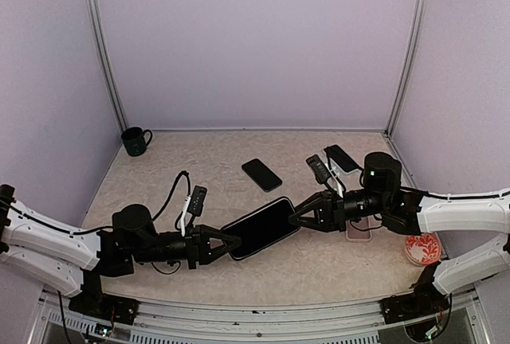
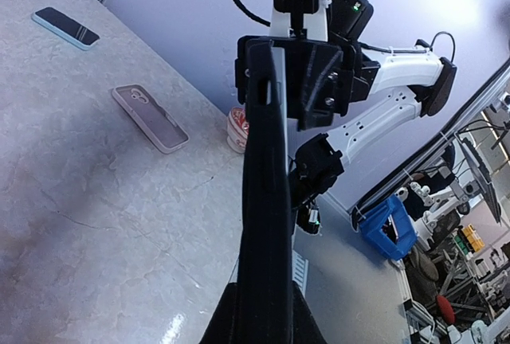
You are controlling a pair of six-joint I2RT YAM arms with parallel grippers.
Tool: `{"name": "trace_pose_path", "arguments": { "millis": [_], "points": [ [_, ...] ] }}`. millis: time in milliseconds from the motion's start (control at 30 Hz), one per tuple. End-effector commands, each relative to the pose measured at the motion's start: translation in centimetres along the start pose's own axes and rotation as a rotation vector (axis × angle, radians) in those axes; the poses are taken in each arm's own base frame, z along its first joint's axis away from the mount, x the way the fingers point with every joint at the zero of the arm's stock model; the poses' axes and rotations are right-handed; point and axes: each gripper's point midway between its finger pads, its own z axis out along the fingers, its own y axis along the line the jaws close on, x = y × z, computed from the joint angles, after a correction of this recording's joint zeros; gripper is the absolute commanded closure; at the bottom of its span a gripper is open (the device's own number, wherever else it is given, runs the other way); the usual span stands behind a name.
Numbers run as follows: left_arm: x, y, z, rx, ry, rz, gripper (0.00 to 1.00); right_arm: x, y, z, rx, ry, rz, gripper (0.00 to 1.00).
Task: Put the phone into the phone case
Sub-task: Pass from the right arm to the left, then press the top right corner of the phone case.
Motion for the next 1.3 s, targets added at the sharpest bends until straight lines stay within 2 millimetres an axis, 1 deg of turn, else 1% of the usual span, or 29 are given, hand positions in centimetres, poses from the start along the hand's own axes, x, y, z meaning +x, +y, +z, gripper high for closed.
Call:
{"name": "trace_pose_path", "arguments": {
  "millis": [0, 33, 100, 233, 433, 567, 867, 1100, 1200, 1267],
  "points": [
    [-0.8, 1.9, 0.2, -0.117, -0.016, 0.029, 1.00, -0.4, 0.8, 0.2, -0.016, 0.031, -0.046, 0.57],
    [-0.7, 2.0, 0.1, -0.128, -0.006, 0.042, 1.00, -0.4, 0.8, 0.2, -0.011, 0.038, -0.049, 0.51],
    [-0.5, 1.8, 0.0, -0.135, 0.013, 0.065, 1.00, -0.6, 0.9, 0.1, -0.008, 0.047, -0.057, 0.45],
    [-0.3, 1.1, -0.5, -0.119, 0.043, 0.099, 1.00, -0.6, 0.9, 0.3, -0.017, 0.071, -0.049, 0.39],
    [-0.3, -0.2, -1.1, -0.074, 0.064, 0.146, 1.00, 0.2, -0.5, 1.0, 0.008, 0.130, -0.001, 0.36],
    [-0.2, -0.6, -1.4, -0.063, 0.071, 0.160, 1.00, 0.3, -0.6, 1.2, -0.002, 0.140, 0.006, 0.35],
    [0.4, -1.7, -1.7, -0.017, 0.088, 0.185, 1.00, -0.1, -1.0, 1.0, 0.042, 0.145, -0.013, 0.28],
    [0.2, -2.2, -1.8, 0.000, 0.082, 0.194, 1.00, 0.5, -0.8, 1.3, -0.005, 0.163, 0.007, 0.28],
    [0.2, -2.2, -1.8, 0.002, 0.087, 0.196, 1.00, 0.8, -0.6, 1.6, -0.038, 0.176, 0.022, 0.31],
    [0.3, -2.1, -1.7, 0.001, 0.091, 0.194, 1.00, 0.8, -0.4, 1.8, -0.064, 0.181, 0.022, 0.36]
  ]
}}
